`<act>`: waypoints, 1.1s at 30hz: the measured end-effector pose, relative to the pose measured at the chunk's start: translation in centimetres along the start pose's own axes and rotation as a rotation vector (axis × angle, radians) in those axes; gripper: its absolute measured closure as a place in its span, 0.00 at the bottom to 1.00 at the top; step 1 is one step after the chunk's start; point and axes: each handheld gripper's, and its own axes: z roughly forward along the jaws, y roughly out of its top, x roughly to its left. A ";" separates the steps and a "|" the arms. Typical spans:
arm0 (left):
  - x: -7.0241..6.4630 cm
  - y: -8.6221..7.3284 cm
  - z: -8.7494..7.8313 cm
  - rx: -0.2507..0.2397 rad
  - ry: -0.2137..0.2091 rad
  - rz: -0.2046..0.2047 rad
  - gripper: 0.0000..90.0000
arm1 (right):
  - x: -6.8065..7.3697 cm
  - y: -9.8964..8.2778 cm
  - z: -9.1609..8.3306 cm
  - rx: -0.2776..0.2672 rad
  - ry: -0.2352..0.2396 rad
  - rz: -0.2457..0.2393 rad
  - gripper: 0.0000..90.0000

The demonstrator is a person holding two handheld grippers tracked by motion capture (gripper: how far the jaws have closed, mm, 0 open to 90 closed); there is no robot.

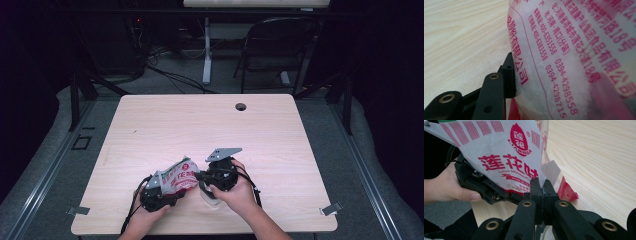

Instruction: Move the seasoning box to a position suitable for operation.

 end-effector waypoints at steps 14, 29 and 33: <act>-0.4 0.3 -0.4 0.003 0.054 0.027 0.63 | -0.1 0.0 -0.2 -0.001 0.019 0.015 0.96; -0.5 1.0 -0.8 -0.022 0.076 0.043 0.63 | 0.0 0.0 -1.2 -0.016 0.019 0.019 0.83; -0.3 1.4 -1.0 -0.030 0.089 0.058 0.63 | 0.0 -0.1 -1.7 -0.023 0.003 0.022 0.80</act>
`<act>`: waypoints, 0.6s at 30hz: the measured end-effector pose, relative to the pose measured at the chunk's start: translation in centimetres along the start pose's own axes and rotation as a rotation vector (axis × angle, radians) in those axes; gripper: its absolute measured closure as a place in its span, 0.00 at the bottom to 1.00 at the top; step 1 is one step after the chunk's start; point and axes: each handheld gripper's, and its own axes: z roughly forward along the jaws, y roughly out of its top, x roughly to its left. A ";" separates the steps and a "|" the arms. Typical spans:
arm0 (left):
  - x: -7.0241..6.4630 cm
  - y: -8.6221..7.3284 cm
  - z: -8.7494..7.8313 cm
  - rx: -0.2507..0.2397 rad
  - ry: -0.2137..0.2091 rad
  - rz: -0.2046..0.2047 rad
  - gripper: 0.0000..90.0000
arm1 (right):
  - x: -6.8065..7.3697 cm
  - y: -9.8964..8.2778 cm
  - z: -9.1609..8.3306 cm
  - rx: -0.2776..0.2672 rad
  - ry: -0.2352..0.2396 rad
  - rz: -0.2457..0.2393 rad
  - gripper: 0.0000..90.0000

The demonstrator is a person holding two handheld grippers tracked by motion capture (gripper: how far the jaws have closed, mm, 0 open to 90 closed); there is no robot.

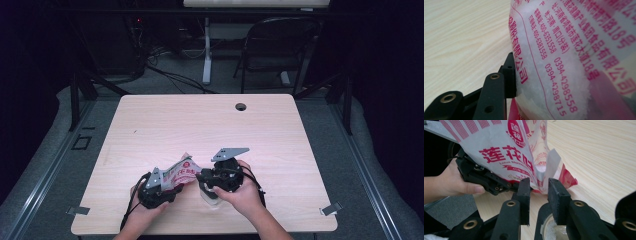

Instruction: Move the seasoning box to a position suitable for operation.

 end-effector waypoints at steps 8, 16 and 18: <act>0.3 0.7 -0.2 -0.015 0.025 0.027 0.63 | -0.2 -0.1 -1.4 -0.029 -0.020 0.020 0.76; 0.0 1.3 -0.4 -0.016 0.074 0.090 0.63 | -0.8 -0.3 -2.6 -0.057 -0.040 0.037 0.66; -0.1 1.4 -0.3 -0.020 0.079 0.102 0.63 | -1.0 -0.3 -2.8 -0.063 -0.045 0.034 0.67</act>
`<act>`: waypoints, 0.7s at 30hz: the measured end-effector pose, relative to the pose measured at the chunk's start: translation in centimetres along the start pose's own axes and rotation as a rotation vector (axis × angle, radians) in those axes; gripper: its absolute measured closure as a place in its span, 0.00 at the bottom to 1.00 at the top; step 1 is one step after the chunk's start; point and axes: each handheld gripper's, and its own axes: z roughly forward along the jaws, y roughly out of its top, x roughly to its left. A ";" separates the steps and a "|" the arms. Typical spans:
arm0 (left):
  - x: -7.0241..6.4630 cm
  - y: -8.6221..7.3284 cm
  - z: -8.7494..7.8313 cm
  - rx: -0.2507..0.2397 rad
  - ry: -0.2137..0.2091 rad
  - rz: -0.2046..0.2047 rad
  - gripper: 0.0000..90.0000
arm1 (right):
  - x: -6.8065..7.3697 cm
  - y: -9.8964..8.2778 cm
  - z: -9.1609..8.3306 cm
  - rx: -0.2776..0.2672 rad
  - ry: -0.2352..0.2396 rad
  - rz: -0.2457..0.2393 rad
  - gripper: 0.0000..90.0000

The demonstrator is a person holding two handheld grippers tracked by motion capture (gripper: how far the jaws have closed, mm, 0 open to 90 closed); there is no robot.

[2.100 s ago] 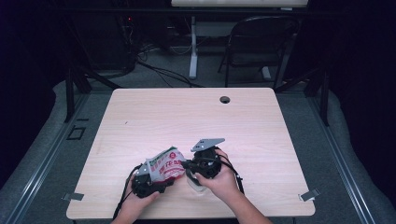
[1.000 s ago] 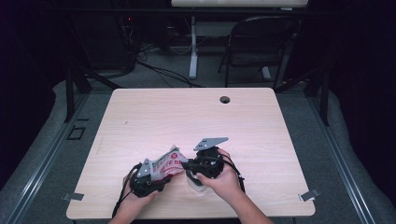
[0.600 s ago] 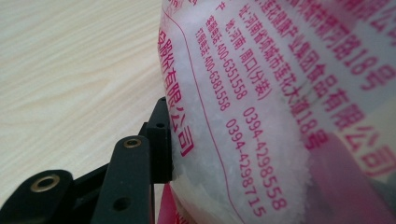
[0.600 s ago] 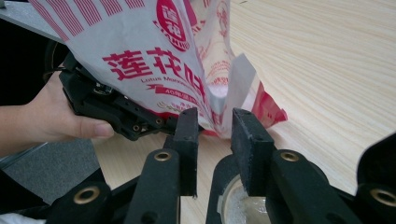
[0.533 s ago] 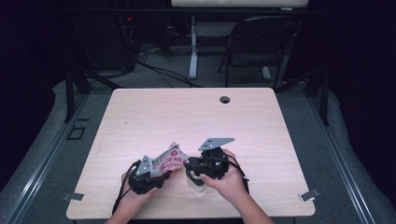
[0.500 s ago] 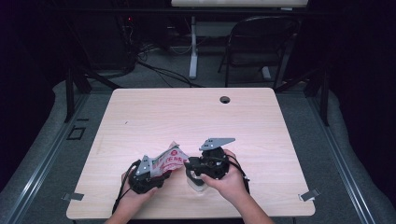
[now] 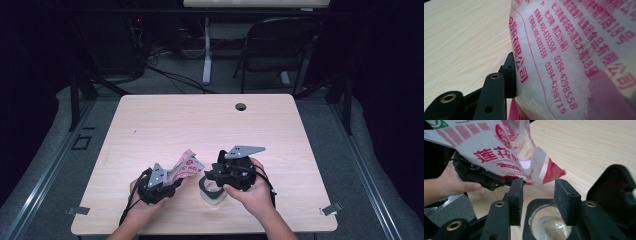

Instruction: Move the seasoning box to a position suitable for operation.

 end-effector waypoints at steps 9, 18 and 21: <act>-0.1 0.3 0.1 0.004 0.029 0.054 0.63 | -0.6 -0.1 -0.9 0.001 -0.015 -0.047 0.71; -0.2 0.5 0.0 0.003 0.044 0.079 0.63 | -1.1 -0.2 -1.6 -0.023 -0.037 -0.025 0.69; -0.2 0.6 0.0 0.006 0.050 0.091 0.63 | -1.1 -0.1 -1.8 -0.027 -0.043 -0.022 0.68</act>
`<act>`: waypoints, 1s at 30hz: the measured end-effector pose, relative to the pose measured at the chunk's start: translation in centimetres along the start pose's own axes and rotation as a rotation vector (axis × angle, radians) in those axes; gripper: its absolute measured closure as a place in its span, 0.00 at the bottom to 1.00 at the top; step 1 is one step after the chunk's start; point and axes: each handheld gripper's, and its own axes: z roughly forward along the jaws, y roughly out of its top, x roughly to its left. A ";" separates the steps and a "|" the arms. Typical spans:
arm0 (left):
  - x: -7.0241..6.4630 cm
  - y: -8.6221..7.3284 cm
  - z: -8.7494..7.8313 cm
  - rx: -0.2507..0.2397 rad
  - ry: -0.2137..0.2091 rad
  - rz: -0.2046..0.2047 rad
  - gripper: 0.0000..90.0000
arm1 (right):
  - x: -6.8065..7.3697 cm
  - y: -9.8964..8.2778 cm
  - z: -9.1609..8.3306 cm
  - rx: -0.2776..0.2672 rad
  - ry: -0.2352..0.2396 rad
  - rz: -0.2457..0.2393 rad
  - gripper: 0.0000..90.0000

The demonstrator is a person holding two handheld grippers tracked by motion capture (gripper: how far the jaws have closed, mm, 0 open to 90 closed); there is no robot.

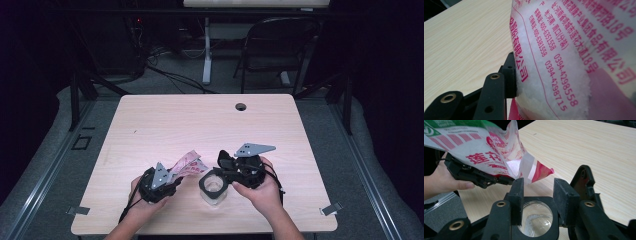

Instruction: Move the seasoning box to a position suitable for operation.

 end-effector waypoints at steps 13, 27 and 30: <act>0.3 0.5 -0.8 -0.011 0.067 0.081 0.63 | -0.7 1.4 -0.3 0.054 0.056 0.051 0.66; 0.6 0.7 -0.7 -0.002 0.084 0.098 0.63 | -0.8 1.5 0.4 0.060 0.044 0.042 0.71; 0.6 1.3 -0.8 -0.007 0.087 0.109 0.63 | -1.1 1.6 0.5 0.059 0.041 0.057 0.71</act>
